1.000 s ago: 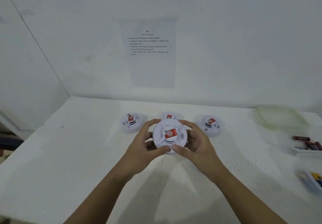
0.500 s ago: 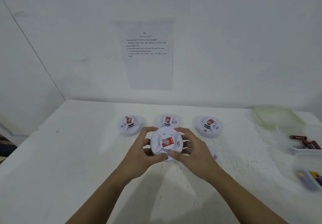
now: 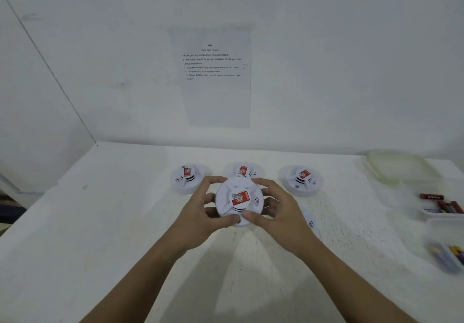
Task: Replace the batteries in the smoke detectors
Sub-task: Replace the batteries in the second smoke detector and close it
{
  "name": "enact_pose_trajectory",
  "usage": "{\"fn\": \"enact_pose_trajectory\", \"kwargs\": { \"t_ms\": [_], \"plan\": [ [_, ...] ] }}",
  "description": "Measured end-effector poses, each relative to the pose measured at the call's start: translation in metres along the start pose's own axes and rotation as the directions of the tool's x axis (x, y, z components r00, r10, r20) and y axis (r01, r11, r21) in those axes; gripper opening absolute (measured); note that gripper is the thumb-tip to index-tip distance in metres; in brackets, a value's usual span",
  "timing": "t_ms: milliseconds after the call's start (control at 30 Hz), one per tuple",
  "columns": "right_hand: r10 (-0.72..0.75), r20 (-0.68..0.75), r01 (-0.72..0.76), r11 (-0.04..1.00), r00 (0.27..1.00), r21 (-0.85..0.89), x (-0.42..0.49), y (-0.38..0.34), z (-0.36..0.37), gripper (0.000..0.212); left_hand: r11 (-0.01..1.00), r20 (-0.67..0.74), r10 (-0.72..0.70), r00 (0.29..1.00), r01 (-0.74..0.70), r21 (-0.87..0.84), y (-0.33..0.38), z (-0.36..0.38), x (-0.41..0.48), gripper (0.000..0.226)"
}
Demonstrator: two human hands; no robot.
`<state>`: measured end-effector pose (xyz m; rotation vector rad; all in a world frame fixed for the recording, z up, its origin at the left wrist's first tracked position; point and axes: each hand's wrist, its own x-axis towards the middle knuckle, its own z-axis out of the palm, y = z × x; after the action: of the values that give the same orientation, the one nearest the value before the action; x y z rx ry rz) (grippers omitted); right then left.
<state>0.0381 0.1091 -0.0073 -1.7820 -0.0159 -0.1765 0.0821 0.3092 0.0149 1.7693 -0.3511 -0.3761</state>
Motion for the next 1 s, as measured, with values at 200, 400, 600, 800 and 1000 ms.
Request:
{"fn": "enact_pose_trajectory", "kwargs": {
  "t_ms": [200,400,600,800,1000],
  "plan": [
    [-0.007,-0.004,0.007,1.000,1.000,-0.027,0.002,0.002,0.004,0.064,1.000,-0.001,0.011,1.000,-0.011,-0.007,-0.002,-0.002,0.000,0.071],
    [-0.020,-0.015,0.019,1.000,1.000,-0.013,0.003,0.000,0.003,0.063,1.000,0.003,0.027,1.000,-0.027,0.004,0.001,-0.004,0.003,0.070],
    [-0.004,-0.012,0.003,0.997,1.000,-0.083,0.004,0.003,0.005,0.067,0.997,-0.005,0.048,0.999,-0.047,0.064,-0.004,-0.007,0.004,0.067],
    [-0.056,0.012,0.058,0.961,0.998,-0.270,0.002,0.015,0.010,0.063,0.979,-0.042,0.061,0.997,-0.052,0.196,-0.022,-0.013,0.004,0.059],
    [0.031,0.061,-0.003,0.913,0.998,-0.409,0.009,0.026,0.023,0.064,0.945,-0.023,0.030,0.999,-0.021,0.325,-0.046,-0.021,0.011,0.051]
  ]
}}
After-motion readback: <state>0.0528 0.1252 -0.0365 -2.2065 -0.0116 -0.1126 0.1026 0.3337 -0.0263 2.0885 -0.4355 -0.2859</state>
